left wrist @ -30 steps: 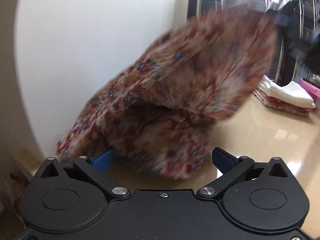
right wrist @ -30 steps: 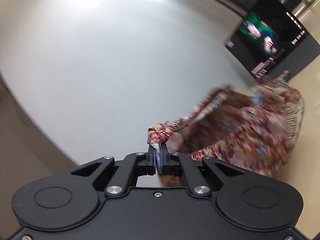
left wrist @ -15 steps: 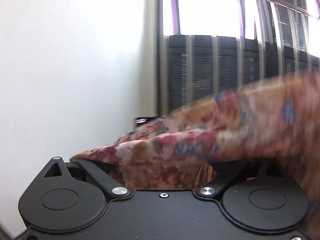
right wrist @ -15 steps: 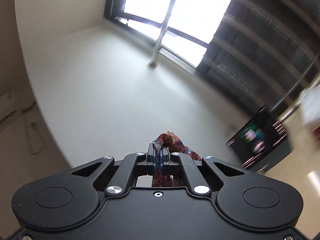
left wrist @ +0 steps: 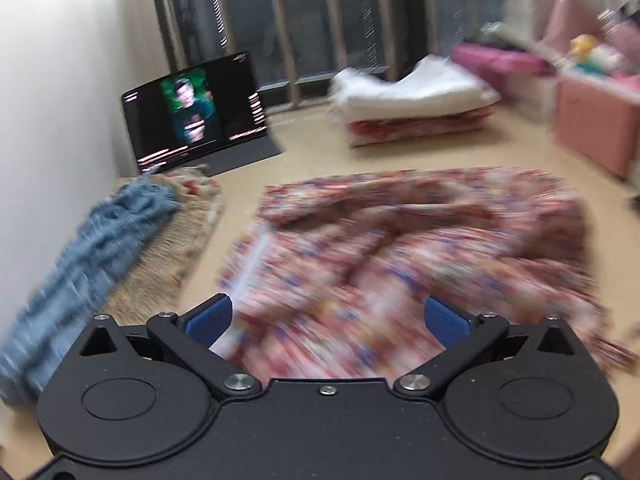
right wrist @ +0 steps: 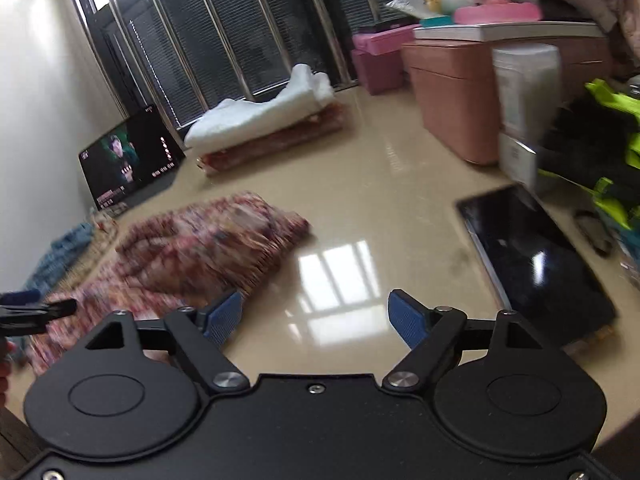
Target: Fold clothes
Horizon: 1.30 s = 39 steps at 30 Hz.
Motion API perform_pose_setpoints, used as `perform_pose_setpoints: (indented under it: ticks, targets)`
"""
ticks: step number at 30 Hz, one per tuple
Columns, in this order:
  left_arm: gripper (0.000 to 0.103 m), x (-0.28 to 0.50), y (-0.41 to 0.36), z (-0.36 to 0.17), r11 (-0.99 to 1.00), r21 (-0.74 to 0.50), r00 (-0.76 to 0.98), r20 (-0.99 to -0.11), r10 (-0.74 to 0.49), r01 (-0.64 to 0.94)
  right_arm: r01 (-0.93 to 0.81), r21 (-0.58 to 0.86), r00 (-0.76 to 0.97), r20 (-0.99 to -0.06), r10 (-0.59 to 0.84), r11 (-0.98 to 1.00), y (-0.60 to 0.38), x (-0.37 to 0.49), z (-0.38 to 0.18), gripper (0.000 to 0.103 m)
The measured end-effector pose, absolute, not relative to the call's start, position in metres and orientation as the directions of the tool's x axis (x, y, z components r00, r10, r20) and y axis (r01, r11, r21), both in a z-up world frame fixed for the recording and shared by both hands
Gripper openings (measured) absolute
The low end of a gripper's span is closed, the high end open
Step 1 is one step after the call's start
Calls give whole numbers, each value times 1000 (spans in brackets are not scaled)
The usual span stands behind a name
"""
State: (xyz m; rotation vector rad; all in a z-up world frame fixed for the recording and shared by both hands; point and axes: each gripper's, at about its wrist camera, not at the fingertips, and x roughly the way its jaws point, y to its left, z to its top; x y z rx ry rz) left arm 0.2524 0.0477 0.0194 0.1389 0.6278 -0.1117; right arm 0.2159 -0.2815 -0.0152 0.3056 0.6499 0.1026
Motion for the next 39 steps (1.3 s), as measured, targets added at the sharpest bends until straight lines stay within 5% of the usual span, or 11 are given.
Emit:
perform_pose_setpoints:
  ticks: [3, 7, 11, 15, 21, 28, 30, 32, 39]
  targets:
    - [103, 225, 17, 11, 968, 51, 789, -589, -171, 248, 4, 286, 813, -558, 164, 958, -275, 187, -21, 83]
    - [100, 202, -52, -3, 920, 160, 784, -586, -204, 358, -3, 316, 835, -521, 176, 949, -265, 162, -32, 83]
    - [69, 205, -88, -31, 889, 226, 730, -665, -157, 397, -52, 273, 846, -500, 188, 961, -259, 137, -28, 83]
    - [52, 203, -73, -35, 919, 167, 724, -671, -160, 357, -87, 185, 867, -470, 166, 979, -257, 118, -18, 84]
    - [51, 193, -4, -31, 969, 123, 719, -691, -71, 214, -128, 193, 864, -460, 205, 973, -256, 108, -13, 86]
    - [54, 172, 87, -21, 995, 77, 711, -696, 98, -62, -209, 148, 842, -475, 255, 967, -226, 108, -17, 86]
    - [61, 161, 92, -15, 995, 56, 731, -675, 99, -83, -231, 127, 837, -480, 263, 965, -217, 110, -18, 86]
    - [95, 149, 96, -10, 995, 38, 754, -650, 98, -96, -253, 88, 834, -485, 264, 963, -206, 113, -19, 86]
    - [103, 110, 103, 3, 992, 3, 811, -576, 102, -123, -297, -238, 863, -482, 153, 925, -161, 139, -27, 86]
